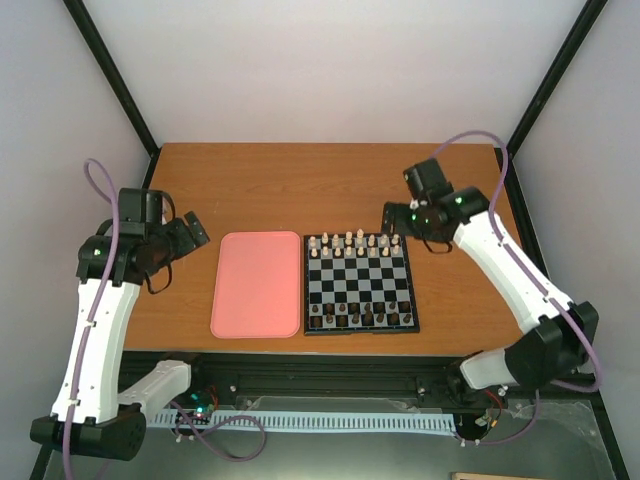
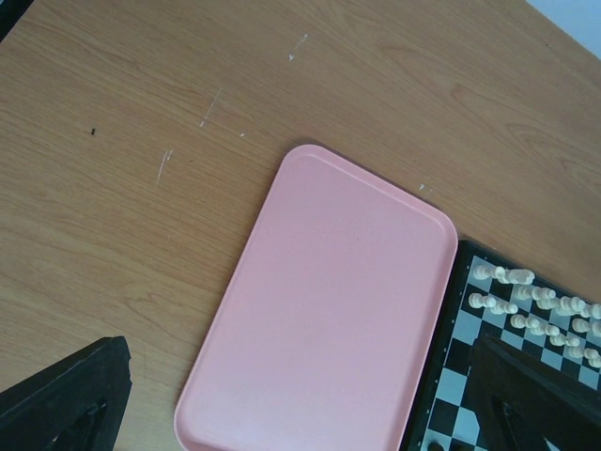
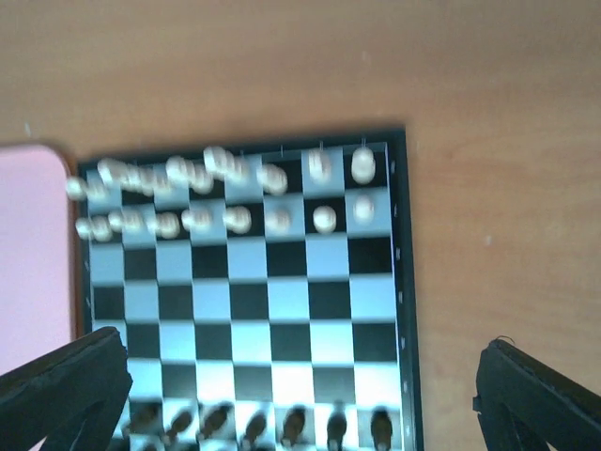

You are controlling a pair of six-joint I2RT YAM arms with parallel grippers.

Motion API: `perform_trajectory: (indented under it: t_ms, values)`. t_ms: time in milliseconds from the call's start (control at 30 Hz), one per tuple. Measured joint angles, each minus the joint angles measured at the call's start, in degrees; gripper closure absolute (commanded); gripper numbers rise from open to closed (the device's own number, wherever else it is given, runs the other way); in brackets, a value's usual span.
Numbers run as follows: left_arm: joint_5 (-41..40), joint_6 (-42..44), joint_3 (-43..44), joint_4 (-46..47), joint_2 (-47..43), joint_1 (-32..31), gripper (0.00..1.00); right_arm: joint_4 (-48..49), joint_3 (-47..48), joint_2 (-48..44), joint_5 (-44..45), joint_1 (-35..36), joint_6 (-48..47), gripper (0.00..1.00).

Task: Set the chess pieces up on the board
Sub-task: Reset both arms

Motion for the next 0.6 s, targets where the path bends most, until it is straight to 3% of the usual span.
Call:
perform_trajectory:
  t_ms: [167, 367, 600]
  values:
    - [-0.83, 1.03, -0.02, 0.37, 2.56, 0.00, 0.00, 2.32, 10.71, 9.29, -1.66, -5.42, -5.62, 0.00]
    - [-1.90, 3.89, 1.46, 1.11, 11.04, -0.02, 0.00, 3.93, 22.95, 22.97, -0.63, -6.14, -12.02, 0.00]
    - [-4.31, 7.45, 6.86, 3.02, 20.09, -0.11, 0.00, 5.27, 25.51, 24.35, 0.13, -7.04, -14.93, 0.00]
